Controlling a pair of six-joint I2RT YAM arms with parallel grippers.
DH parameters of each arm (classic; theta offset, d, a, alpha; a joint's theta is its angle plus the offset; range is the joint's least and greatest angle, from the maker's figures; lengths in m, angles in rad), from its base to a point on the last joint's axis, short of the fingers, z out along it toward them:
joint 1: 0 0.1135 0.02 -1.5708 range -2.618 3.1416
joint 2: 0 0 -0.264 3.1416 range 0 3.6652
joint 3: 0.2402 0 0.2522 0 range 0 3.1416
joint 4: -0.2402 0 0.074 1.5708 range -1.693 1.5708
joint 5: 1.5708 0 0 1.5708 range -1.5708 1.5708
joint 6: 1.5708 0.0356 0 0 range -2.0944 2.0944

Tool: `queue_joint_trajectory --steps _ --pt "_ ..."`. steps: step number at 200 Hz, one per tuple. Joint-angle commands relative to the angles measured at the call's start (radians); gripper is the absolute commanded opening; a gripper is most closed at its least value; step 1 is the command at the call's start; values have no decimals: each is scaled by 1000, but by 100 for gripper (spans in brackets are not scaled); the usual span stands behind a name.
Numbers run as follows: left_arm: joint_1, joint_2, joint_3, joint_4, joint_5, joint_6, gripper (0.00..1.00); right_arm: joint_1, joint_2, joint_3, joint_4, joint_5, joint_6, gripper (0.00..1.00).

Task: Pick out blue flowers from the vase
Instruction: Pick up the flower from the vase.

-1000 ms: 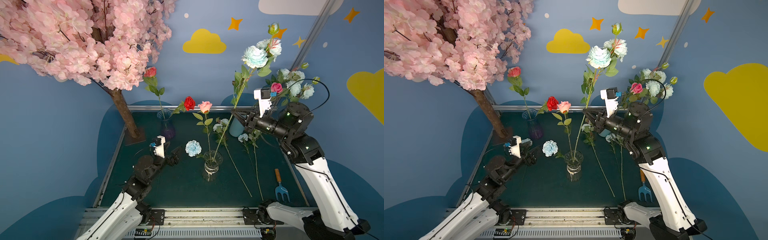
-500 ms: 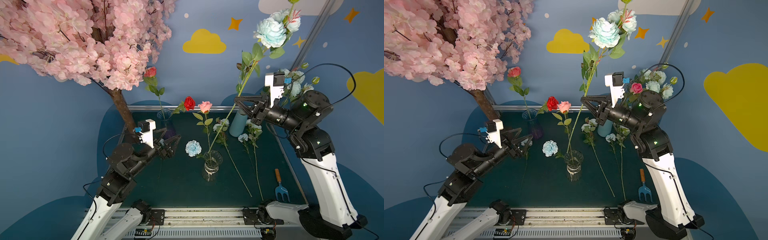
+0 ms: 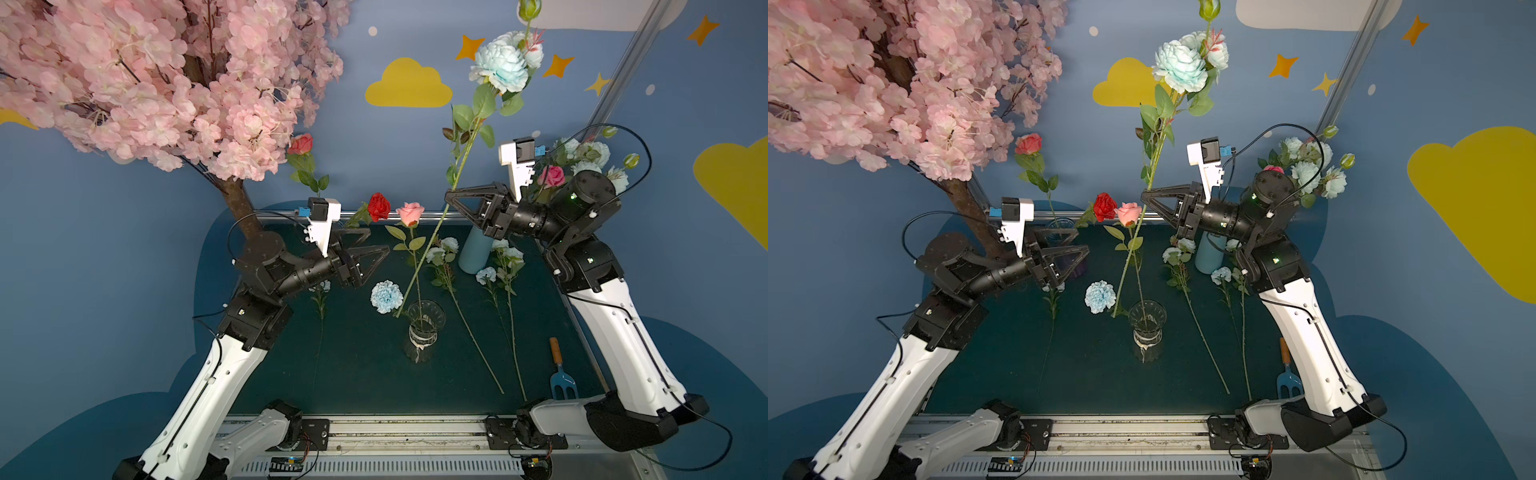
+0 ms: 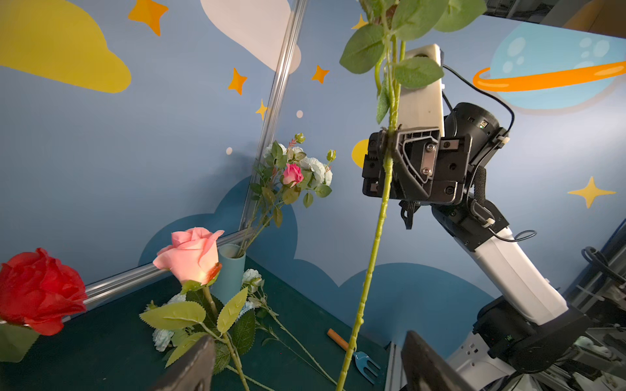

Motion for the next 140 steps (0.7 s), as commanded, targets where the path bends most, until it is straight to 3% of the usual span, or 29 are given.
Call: queue_joint_trajectory --steps 1,46,140 --pt "30 12 19 127 154 -108 86 4 15 9 133 -99 96 0" --pt "48 52 33 185 251 -179 85 22 77 26 254 -192 219 0" --pt "47 142 133 213 371 -262 74 138 177 119 173 -213 178 0"
